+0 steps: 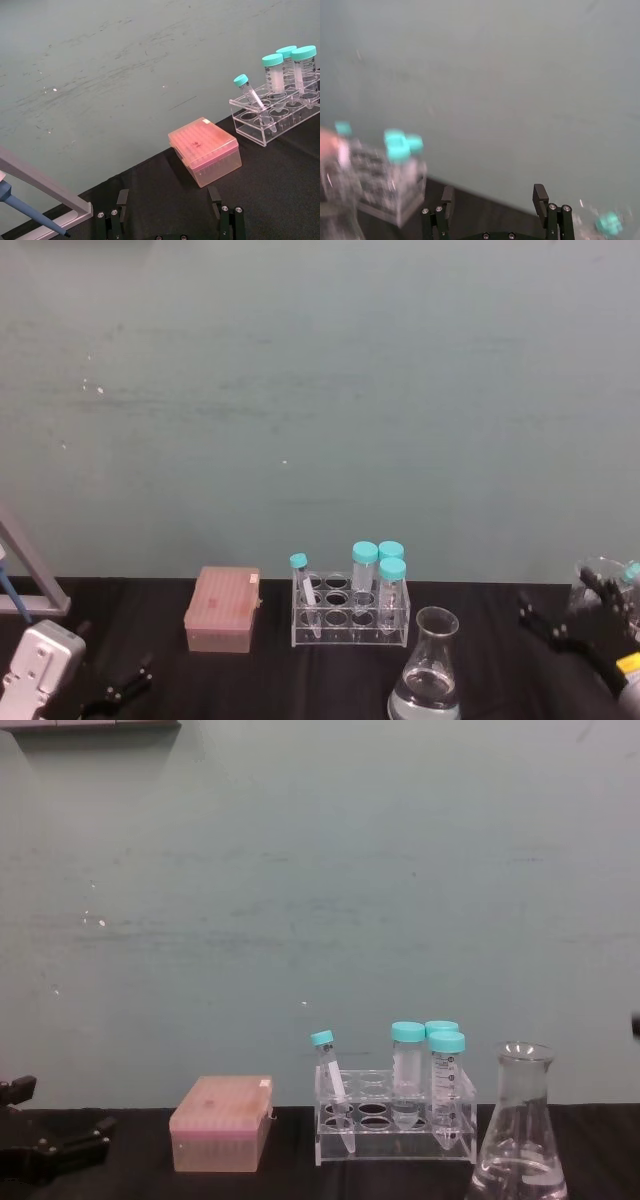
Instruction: Pick up the beaker with the right gripper, shake it three times, and then put it down.
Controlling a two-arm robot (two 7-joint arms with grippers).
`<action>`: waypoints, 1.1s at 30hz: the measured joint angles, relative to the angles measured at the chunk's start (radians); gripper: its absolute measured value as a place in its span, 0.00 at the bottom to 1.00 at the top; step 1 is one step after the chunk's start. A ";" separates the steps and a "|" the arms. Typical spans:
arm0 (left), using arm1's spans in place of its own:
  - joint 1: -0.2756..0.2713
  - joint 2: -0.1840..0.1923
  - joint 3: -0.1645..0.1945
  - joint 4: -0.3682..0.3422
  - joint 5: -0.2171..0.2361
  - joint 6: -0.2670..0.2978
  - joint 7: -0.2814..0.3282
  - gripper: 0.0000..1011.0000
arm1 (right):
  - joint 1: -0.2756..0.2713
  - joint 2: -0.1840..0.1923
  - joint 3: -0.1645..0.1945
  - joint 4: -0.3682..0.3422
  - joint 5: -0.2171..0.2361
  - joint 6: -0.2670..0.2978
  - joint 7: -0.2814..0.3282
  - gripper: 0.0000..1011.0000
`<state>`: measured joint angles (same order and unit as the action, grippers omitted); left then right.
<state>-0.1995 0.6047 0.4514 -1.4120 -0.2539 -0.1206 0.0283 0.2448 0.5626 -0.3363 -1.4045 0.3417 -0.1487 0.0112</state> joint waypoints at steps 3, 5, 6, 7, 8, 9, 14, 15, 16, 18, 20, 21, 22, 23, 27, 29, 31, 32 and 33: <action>0.000 0.000 0.000 0.000 0.000 0.000 0.000 0.99 | 0.003 -0.005 0.022 -0.024 0.049 -0.020 0.047 0.99; 0.000 0.000 0.000 0.000 0.000 0.000 0.000 0.99 | 0.000 -0.009 0.047 -0.065 0.126 -0.028 0.127 0.99; 0.000 0.000 0.000 0.000 0.000 0.000 0.000 0.99 | 0.000 -0.009 0.047 -0.065 0.126 -0.028 0.127 0.99; 0.000 0.000 0.000 0.000 0.000 0.000 0.000 0.99 | -0.005 -0.011 0.053 -0.084 0.165 -0.028 0.169 0.99; 0.000 0.000 0.000 0.000 0.000 0.000 0.000 0.99 | -0.011 -0.012 0.057 -0.101 0.197 -0.021 0.208 0.99; 0.000 0.000 0.000 0.000 0.000 0.000 0.000 0.99 | -0.014 -0.011 0.057 -0.109 0.212 -0.016 0.227 0.99; 0.000 0.000 0.000 0.000 0.000 0.000 0.000 0.99 | -0.033 -0.004 0.044 -0.145 0.260 0.030 0.323 0.99; 0.000 0.000 0.000 0.000 0.000 0.000 0.000 0.99 | -0.037 -0.001 0.035 -0.150 0.261 0.047 0.340 0.99; 0.000 0.000 0.000 0.000 0.000 0.000 0.000 0.99 | -0.039 0.000 0.032 -0.151 0.261 0.056 0.346 0.99; 0.000 0.000 0.000 0.000 0.000 0.000 0.000 0.99 | -0.042 0.001 0.027 -0.152 0.262 0.076 0.357 0.99; 0.000 0.000 0.000 0.000 0.000 0.000 0.000 0.99 | -0.046 0.001 0.022 -0.151 0.264 0.104 0.369 0.99; 0.000 0.000 0.000 0.000 0.000 0.000 0.000 0.99 | -0.048 0.000 0.020 -0.147 0.265 0.120 0.373 0.99; 0.000 0.000 0.000 0.000 0.000 0.000 0.000 0.99 | -0.048 0.000 0.020 -0.147 0.265 0.120 0.373 0.99; 0.000 0.000 0.000 0.000 0.000 0.000 0.000 0.99 | -0.050 -0.002 0.019 -0.144 0.264 0.130 0.374 0.99; 0.000 0.000 0.000 0.000 0.000 0.000 0.000 0.99 | -0.057 -0.010 0.022 -0.135 0.257 0.148 0.373 0.99; 0.000 0.000 0.000 0.000 0.000 0.000 0.000 0.99 | -0.061 -0.015 0.023 -0.129 0.251 0.156 0.371 0.99; 0.000 0.000 0.000 0.000 0.000 0.000 0.000 0.99 | -0.064 -0.019 0.024 -0.122 0.246 0.167 0.371 0.99; 0.000 0.000 0.000 0.000 0.000 0.000 0.000 0.99 | -0.064 -0.021 0.024 -0.119 0.244 0.171 0.371 0.99; 0.000 0.000 0.000 0.000 0.000 0.000 0.000 0.99 | -0.064 -0.023 0.024 -0.116 0.242 0.175 0.372 0.99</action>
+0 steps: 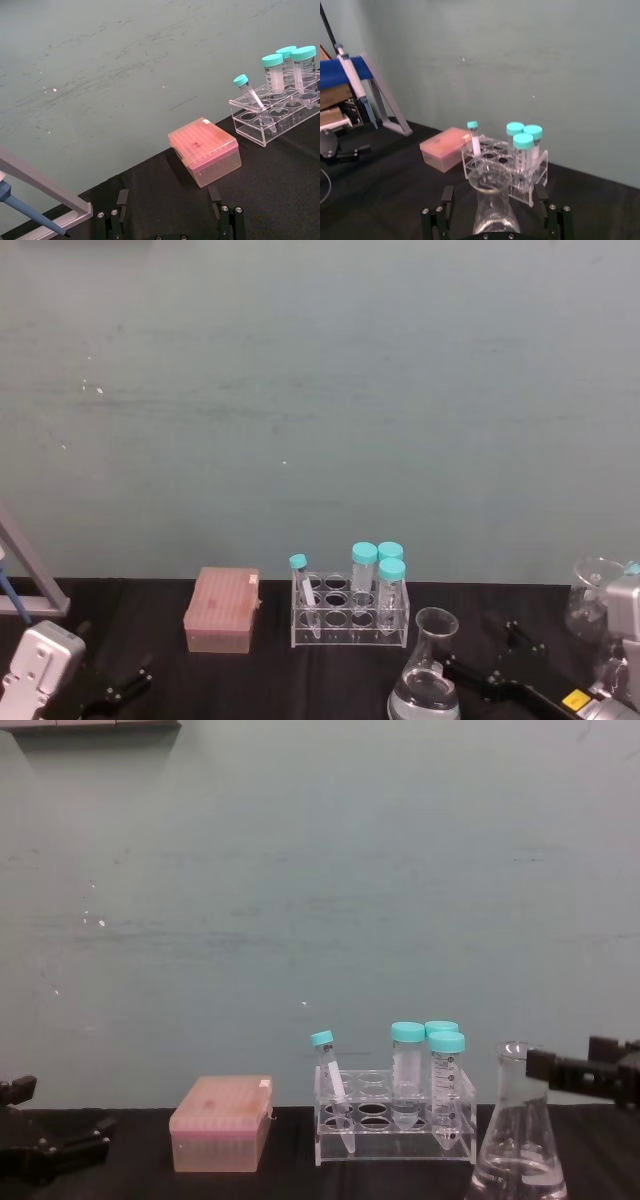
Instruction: Pick up the beaker with the right gripper, shake it three times, and then put it down.
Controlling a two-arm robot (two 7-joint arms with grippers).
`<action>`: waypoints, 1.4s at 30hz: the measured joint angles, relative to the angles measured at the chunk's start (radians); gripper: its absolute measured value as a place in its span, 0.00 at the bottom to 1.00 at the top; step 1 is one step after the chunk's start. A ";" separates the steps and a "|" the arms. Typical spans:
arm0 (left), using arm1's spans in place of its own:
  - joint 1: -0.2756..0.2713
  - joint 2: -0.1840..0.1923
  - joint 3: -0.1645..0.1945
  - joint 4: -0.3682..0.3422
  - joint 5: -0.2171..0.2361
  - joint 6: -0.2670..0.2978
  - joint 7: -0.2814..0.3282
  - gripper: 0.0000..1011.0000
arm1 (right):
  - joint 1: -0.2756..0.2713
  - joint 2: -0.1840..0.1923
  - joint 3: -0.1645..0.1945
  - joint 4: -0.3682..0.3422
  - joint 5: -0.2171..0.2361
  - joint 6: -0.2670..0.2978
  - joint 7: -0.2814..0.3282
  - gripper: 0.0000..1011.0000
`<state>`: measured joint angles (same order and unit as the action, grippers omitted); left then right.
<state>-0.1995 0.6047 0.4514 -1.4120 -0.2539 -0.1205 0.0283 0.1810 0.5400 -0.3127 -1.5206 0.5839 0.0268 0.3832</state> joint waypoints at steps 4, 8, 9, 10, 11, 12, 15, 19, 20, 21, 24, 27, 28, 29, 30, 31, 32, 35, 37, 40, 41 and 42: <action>0.000 0.000 0.000 0.000 0.000 0.000 0.000 0.99 | 0.002 -0.009 -0.002 0.015 -0.012 0.011 0.000 0.99; 0.000 0.000 0.000 0.000 0.000 0.000 0.000 0.99 | 0.018 -0.029 -0.005 0.053 -0.043 0.015 -0.003 0.99; 0.000 0.000 0.000 0.000 0.000 0.000 0.000 0.99 | 0.022 -0.032 -0.006 0.061 -0.046 0.015 -0.003 0.99; 0.000 0.000 0.000 0.000 0.000 0.000 0.000 0.99 | 0.026 -0.035 -0.007 0.068 -0.051 0.015 -0.002 0.99; 0.000 0.000 0.000 0.000 0.000 0.000 0.000 0.99 | 0.034 -0.041 -0.009 0.081 -0.058 0.015 0.001 0.99; 0.000 0.000 0.000 0.000 0.000 0.000 0.000 0.99 | 0.038 -0.044 -0.010 0.086 -0.062 0.014 0.004 0.99; 0.000 0.000 0.000 0.000 0.000 0.000 0.000 0.99 | 0.054 -0.058 -0.016 0.111 -0.077 0.011 0.012 0.99; 0.000 0.000 0.000 0.000 0.000 0.000 0.000 0.99 | 0.073 -0.076 -0.024 0.135 -0.094 0.007 0.022 0.99; 0.000 0.000 0.000 0.000 0.000 0.000 0.000 0.99 | 0.077 -0.080 -0.026 0.140 -0.098 0.007 0.024 0.99; 0.000 0.000 0.000 0.000 0.000 0.000 0.000 0.99 | 0.081 -0.084 -0.027 0.145 -0.100 0.006 0.025 0.99; 0.000 0.000 0.000 0.000 0.000 0.000 0.000 0.99 | 0.096 -0.103 -0.030 0.163 -0.114 0.003 0.028 0.99; 0.000 0.000 0.000 0.000 0.000 0.000 0.000 0.99 | 0.102 -0.112 -0.031 0.171 -0.122 0.002 0.028 0.99; 0.000 0.000 0.000 0.000 0.000 0.000 0.000 0.99 | 0.106 -0.118 -0.031 0.175 -0.126 0.001 0.028 0.99; 0.000 0.000 0.000 0.000 0.000 0.000 0.000 0.99 | 0.107 -0.121 -0.031 0.177 -0.128 0.000 0.028 0.99; 0.000 0.000 0.000 0.000 0.000 0.000 0.000 0.99 | 0.108 -0.123 -0.031 0.179 -0.130 -0.001 0.028 0.99; 0.000 0.000 0.000 0.000 0.000 0.000 0.000 0.99 | 0.111 -0.128 -0.030 0.183 -0.134 -0.001 0.027 0.99; 0.000 0.000 0.000 0.000 0.000 0.000 0.000 0.99 | 0.112 -0.130 -0.030 0.185 -0.136 -0.001 0.027 0.99; 0.000 0.000 0.000 0.000 0.000 0.000 0.000 0.99 | 0.116 -0.139 -0.028 0.192 -0.142 -0.002 0.027 0.99; 0.000 0.000 0.000 0.000 0.000 0.000 0.000 0.99 | 0.119 -0.146 -0.026 0.197 -0.147 -0.005 0.026 0.99; 0.000 0.000 0.000 0.000 0.000 0.000 0.000 0.99 | 0.121 -0.154 -0.022 0.203 -0.156 -0.013 0.017 0.99; 0.000 0.000 0.000 0.000 0.000 0.000 0.000 0.99 | 0.122 -0.157 -0.020 0.205 -0.159 -0.015 0.013 0.99; 0.000 0.000 0.000 0.000 0.000 0.000 0.000 0.99 | 0.124 -0.162 -0.016 0.209 -0.163 -0.018 0.007 0.99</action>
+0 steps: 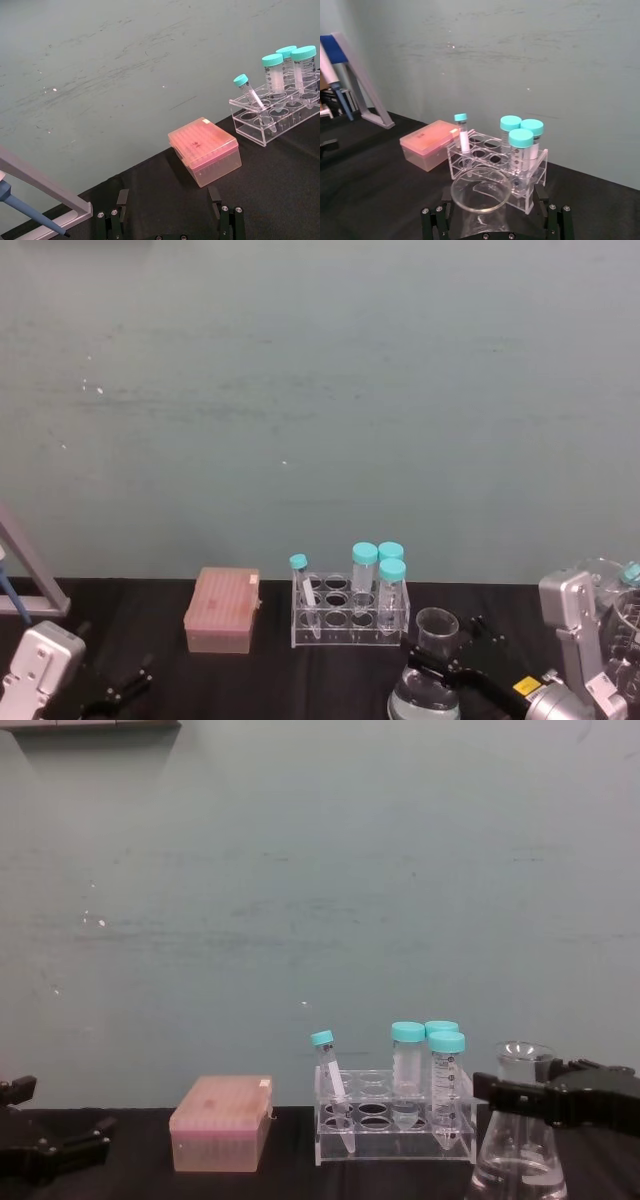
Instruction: Pick up the beaker with the right gripper, shake it three times, and then put it down.
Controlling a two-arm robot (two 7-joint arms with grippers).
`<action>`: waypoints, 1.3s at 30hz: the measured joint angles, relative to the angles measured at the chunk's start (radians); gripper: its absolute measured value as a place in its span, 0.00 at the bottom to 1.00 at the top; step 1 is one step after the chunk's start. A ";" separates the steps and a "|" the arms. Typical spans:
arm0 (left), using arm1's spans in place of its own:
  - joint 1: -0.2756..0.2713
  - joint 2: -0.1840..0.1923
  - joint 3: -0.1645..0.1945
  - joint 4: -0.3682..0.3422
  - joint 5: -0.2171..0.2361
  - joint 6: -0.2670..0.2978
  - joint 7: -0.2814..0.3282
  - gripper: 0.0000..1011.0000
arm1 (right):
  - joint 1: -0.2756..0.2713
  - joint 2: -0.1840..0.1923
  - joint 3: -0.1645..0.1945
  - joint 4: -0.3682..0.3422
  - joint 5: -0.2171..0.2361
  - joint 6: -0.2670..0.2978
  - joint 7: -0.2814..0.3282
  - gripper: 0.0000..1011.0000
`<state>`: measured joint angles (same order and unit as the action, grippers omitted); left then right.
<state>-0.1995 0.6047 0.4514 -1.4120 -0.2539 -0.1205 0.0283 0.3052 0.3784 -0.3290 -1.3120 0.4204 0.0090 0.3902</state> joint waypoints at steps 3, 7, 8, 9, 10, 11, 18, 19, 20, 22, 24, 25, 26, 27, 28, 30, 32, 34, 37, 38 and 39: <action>0.000 0.000 0.000 0.000 0.000 0.000 0.000 0.99 | 0.003 -0.007 0.003 0.007 -0.008 -0.003 -0.004 0.99; 0.000 0.000 0.000 0.000 0.000 0.000 0.000 0.99 | 0.004 -0.011 0.004 0.010 -0.013 -0.003 0.003 0.99; 0.000 0.000 0.000 0.000 0.000 0.000 0.000 0.99 | 0.004 -0.013 0.004 0.011 -0.014 -0.002 0.006 0.99; 0.000 0.000 0.000 0.000 0.000 0.000 0.000 0.99 | 0.005 -0.013 0.004 0.011 -0.014 -0.002 0.008 0.99; 0.000 0.000 0.000 0.000 0.000 0.000 0.000 0.99 | 0.005 -0.014 0.004 0.011 -0.015 -0.001 0.010 0.99; 0.000 0.000 0.000 0.000 0.000 0.000 0.000 0.99 | 0.005 -0.015 0.004 0.012 -0.015 0.001 0.013 0.99; 0.000 0.000 0.000 0.000 0.000 0.000 0.000 0.99 | 0.003 -0.017 0.007 0.011 -0.017 0.003 0.018 0.99; 0.000 0.000 0.000 0.000 0.000 0.000 0.000 0.99 | 0.002 -0.017 0.008 0.010 -0.018 0.003 0.018 0.99; 0.000 0.000 0.000 0.000 0.000 0.000 0.000 0.99 | 0.001 -0.018 0.009 0.009 -0.018 0.003 0.017 0.99; 0.000 0.000 0.000 0.000 0.000 0.000 0.000 0.99 | -0.001 -0.019 0.011 0.009 -0.021 0.003 0.015 0.99; 0.000 0.000 0.000 0.000 0.000 0.000 0.000 0.99 | -0.002 -0.020 0.013 0.008 -0.025 0.003 0.008 0.99; 0.000 0.000 0.000 0.000 0.000 0.000 0.000 0.99 | -0.002 -0.020 0.013 0.008 -0.025 0.003 0.008 0.99; 0.000 0.000 0.000 0.000 0.000 0.000 0.000 0.99 | -0.002 -0.020 0.012 0.008 -0.025 0.003 0.008 0.99; 0.000 0.000 0.000 0.000 0.000 0.000 0.000 0.99 | -0.002 -0.020 0.012 0.008 -0.025 0.003 0.008 0.99; 0.000 0.000 0.000 0.000 0.000 0.000 0.000 0.99 | -0.002 -0.019 0.012 0.008 -0.025 0.003 0.008 0.99; 0.000 0.000 0.000 0.000 0.000 0.000 0.000 0.99 | -0.002 -0.019 0.012 0.007 -0.025 0.003 0.008 0.99; 0.000 0.000 0.000 0.000 0.000 0.000 0.000 0.99 | -0.002 -0.019 0.012 0.007 -0.024 0.003 0.008 0.97; 0.000 0.000 0.000 0.000 0.000 0.000 0.000 0.99 | -0.002 -0.019 0.012 0.007 -0.023 0.003 0.009 0.94; 0.000 0.000 0.000 0.000 0.000 0.000 0.000 0.99 | -0.002 -0.019 0.011 0.007 -0.022 0.003 0.010 0.87; 0.000 0.000 0.000 0.000 0.000 0.000 0.000 0.99 | -0.002 -0.019 0.011 0.007 -0.022 0.003 0.010 0.84; 0.000 0.000 0.000 0.000 0.000 0.000 0.000 0.99 | -0.002 -0.019 0.011 0.007 -0.022 0.003 0.010 0.83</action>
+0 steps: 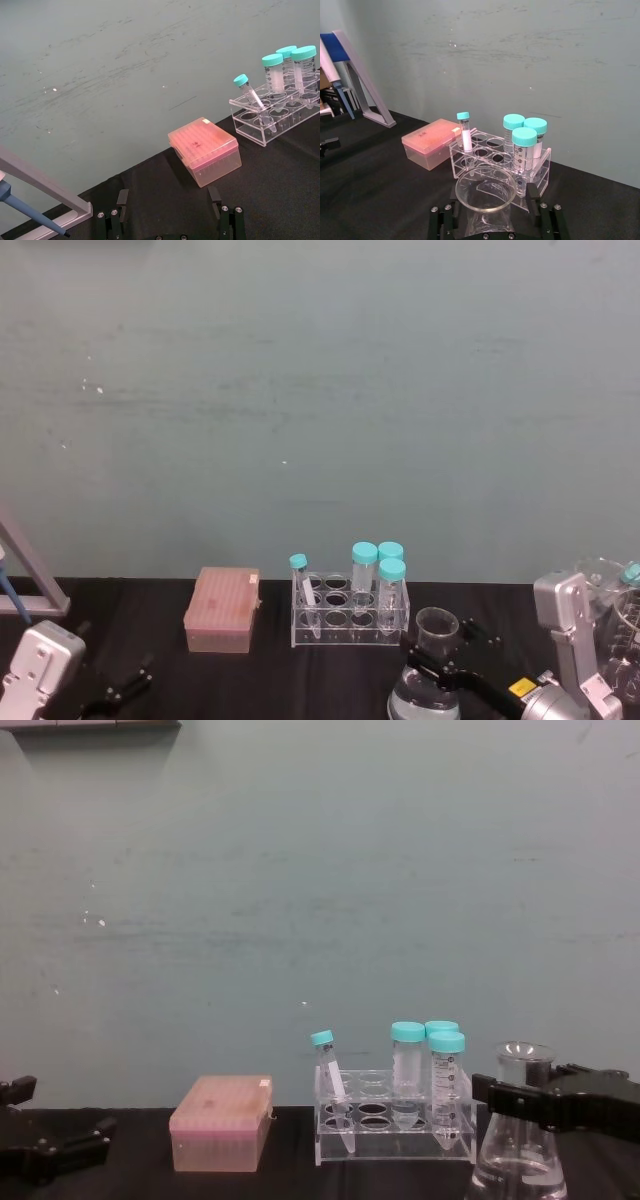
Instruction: Pick up the beaker with the right gripper, shake it three times, and then put it down.
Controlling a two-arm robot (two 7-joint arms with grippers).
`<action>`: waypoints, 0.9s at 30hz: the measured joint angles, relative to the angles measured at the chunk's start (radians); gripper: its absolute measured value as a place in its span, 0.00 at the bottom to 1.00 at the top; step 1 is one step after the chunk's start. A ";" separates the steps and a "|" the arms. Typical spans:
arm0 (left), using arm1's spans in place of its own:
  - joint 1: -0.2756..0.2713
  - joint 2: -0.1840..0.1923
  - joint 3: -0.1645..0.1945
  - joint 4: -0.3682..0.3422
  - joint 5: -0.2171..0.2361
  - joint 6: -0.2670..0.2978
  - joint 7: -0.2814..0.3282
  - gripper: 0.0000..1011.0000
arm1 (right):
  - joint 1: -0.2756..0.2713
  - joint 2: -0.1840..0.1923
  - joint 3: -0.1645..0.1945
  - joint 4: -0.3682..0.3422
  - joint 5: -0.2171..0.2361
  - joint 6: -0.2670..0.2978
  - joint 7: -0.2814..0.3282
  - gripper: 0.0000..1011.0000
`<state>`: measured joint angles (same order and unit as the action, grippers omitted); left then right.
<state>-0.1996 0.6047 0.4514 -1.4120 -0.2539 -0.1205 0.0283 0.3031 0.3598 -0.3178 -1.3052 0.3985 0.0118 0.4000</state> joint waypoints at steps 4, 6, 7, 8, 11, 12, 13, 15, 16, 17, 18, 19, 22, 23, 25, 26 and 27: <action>0.000 0.000 0.000 0.000 0.000 0.000 0.000 0.99 | 0.000 0.000 0.000 0.000 0.001 0.000 0.001 0.70; 0.000 0.000 0.000 0.000 0.000 0.000 0.000 0.99 | 0.000 0.000 0.000 0.000 0.001 0.000 0.001 0.64; 0.000 0.000 0.000 0.000 0.000 0.000 0.000 0.99 | 0.000 0.000 -0.001 0.000 0.001 0.000 0.002 0.64; 0.000 0.000 0.000 0.000 0.000 0.000 0.000 0.99 | 0.000 0.001 -0.001 0.000 0.001 0.000 0.002 0.59; 0.000 0.000 0.000 0.000 0.000 0.000 0.000 0.99 | 0.000 0.001 -0.001 0.000 0.001 0.000 0.002 0.50; 0.000 0.000 0.000 0.000 0.000 0.000 0.000 0.99 | 0.000 0.001 -0.001 0.000 0.001 0.001 0.002 0.46; 0.000 0.000 0.000 0.000 0.000 0.000 0.000 0.99 | 0.000 0.001 -0.001 0.000 0.001 0.001 0.002 0.45; 0.000 0.000 0.000 0.000 0.000 0.000 0.000 0.99 | 0.000 0.001 -0.001 0.000 0.001 0.001 0.003 0.45; 0.000 0.000 0.000 0.000 0.000 0.000 0.000 0.99 | 0.000 0.001 -0.001 0.000 0.002 0.001 0.003 0.45; 0.000 0.000 0.000 0.000 0.000 0.000 0.000 0.99 | 0.000 0.001 -0.001 0.000 0.002 0.001 0.003 0.45; 0.000 0.000 0.000 0.000 0.000 0.000 0.000 0.99 | 0.000 0.001 -0.001 0.000 0.002 0.001 0.003 0.45; 0.000 0.000 0.000 0.000 0.000 0.000 0.000 0.99 | 0.000 0.003 -0.001 0.000 0.001 0.001 0.006 0.45; 0.000 0.000 0.000 0.000 0.000 0.000 0.000 0.99 | 0.000 0.010 -0.002 -0.005 -0.006 0.002 0.009 0.45; 0.000 0.000 0.000 0.000 0.000 0.000 0.000 0.99 | 0.001 0.013 -0.001 -0.011 -0.010 0.007 0.008 0.45; 0.000 0.000 0.000 0.000 0.000 0.000 0.000 0.99 | 0.002 0.017 0.001 -0.020 -0.015 0.010 0.006 0.45; 0.000 0.000 0.000 0.000 0.000 0.000 0.000 0.99 | 0.003 0.018 0.003 -0.023 -0.016 0.012 0.004 0.45; 0.000 0.000 0.000 0.000 0.000 0.000 0.000 0.99 | 0.004 0.020 0.005 -0.030 -0.017 0.015 0.003 0.45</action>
<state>-0.1995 0.6047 0.4514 -1.4120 -0.2539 -0.1205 0.0283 0.3076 0.3797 -0.3124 -1.3351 0.3819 0.0269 0.4028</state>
